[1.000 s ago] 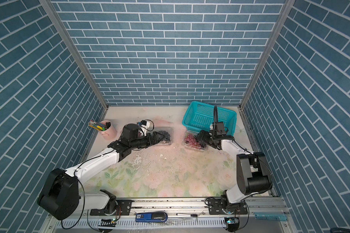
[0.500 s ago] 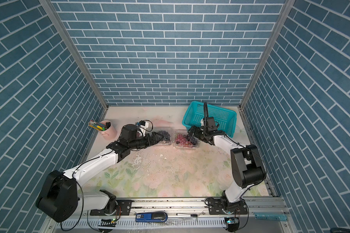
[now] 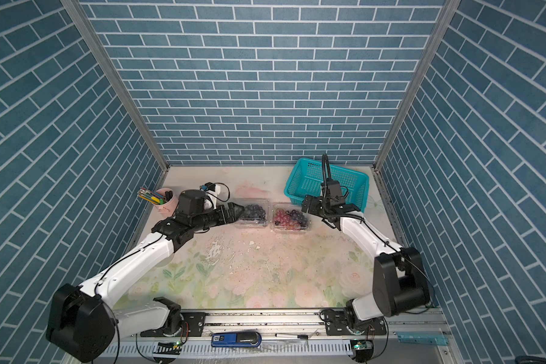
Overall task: Pack grapes into containers
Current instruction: Move the packing box to the center of the board, then reset both arms
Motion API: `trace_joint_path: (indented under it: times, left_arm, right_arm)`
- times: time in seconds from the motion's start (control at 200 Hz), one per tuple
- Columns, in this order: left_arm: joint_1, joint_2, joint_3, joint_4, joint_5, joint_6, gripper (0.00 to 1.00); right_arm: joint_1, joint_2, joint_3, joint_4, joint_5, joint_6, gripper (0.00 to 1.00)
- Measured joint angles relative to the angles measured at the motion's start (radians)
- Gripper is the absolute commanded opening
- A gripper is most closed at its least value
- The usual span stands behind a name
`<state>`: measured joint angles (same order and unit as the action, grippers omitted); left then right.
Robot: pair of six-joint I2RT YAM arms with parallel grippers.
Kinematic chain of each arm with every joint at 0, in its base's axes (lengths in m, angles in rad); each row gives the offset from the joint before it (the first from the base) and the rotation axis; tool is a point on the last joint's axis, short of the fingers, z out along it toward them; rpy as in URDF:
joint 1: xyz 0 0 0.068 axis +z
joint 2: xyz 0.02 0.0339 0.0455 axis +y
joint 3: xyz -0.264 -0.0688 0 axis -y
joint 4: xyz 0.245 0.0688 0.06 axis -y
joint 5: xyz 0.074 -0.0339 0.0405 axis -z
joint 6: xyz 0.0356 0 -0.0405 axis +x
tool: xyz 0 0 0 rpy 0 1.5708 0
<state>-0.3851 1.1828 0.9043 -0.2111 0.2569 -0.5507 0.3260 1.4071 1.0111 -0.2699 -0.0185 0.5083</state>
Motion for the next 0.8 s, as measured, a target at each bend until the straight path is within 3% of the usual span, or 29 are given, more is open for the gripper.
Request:
trace_joint_path:
  times: [0.14,0.29,0.445,0.655,0.8]
  left_arm:
    - [0.045,-0.11,0.019,-0.059,-0.305,0.122,1.0]
    - [0.117,-0.196,-0.13,0.074,-0.591,0.238,0.99]
    - [0.236,-0.132,-0.301,0.256,-0.736,0.261,1.0]
    - [0.248,0.154,-0.357,0.483,-0.863,0.393,1.0]
    - [0.249,0.203,-0.407,0.6,-0.884,0.474,1.0]
  right_arm:
    - [-0.115,-0.159,-0.058,0.01,0.214,-0.082,0.99]
    - [-0.245,-0.22,-0.199,0.095,0.439,-0.126,0.99]
    - [-0.252,-0.195,-0.366,0.262,0.559,-0.164,0.99]
    - [-0.252,-0.054,-0.399,0.514,0.634,-0.203,0.99]
    - [-0.252,-0.016,-0.424,0.642,0.68,-0.255,0.99]
